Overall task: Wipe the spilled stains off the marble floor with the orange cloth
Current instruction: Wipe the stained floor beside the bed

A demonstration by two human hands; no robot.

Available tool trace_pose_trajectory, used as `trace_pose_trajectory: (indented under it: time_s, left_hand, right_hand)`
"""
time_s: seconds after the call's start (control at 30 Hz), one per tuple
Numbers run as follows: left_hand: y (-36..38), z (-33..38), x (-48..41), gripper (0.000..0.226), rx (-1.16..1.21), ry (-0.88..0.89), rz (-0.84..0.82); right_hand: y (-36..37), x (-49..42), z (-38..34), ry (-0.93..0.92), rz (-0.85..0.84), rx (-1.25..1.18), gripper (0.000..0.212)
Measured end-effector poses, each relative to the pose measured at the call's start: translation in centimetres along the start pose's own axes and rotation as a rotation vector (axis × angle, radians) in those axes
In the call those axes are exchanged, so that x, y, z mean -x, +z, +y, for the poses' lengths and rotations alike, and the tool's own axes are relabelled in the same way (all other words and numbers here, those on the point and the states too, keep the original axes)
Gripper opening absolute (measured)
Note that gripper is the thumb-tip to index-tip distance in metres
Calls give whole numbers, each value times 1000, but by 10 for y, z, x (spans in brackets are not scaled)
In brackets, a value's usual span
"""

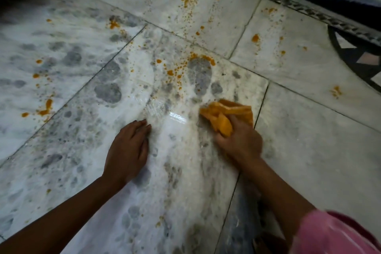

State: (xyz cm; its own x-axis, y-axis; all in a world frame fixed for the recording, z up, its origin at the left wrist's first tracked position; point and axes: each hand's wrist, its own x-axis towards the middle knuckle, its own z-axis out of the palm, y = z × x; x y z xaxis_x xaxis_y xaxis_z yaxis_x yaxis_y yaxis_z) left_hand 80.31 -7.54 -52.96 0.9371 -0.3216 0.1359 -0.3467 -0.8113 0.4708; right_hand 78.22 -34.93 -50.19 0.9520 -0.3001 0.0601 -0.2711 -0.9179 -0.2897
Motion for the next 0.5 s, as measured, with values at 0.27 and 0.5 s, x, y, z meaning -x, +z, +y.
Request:
trace_pose_trajectory:
  time_s: [0.27,0.5]
  left_hand:
    - [8,16,-21,47,-14,7,-7]
    - [18,27,-22,43,-25,77,14]
  right_hand:
    - [4,71,-20,-324,-140,-62,59]
    - [-6,5,50,-21,125,119,54]
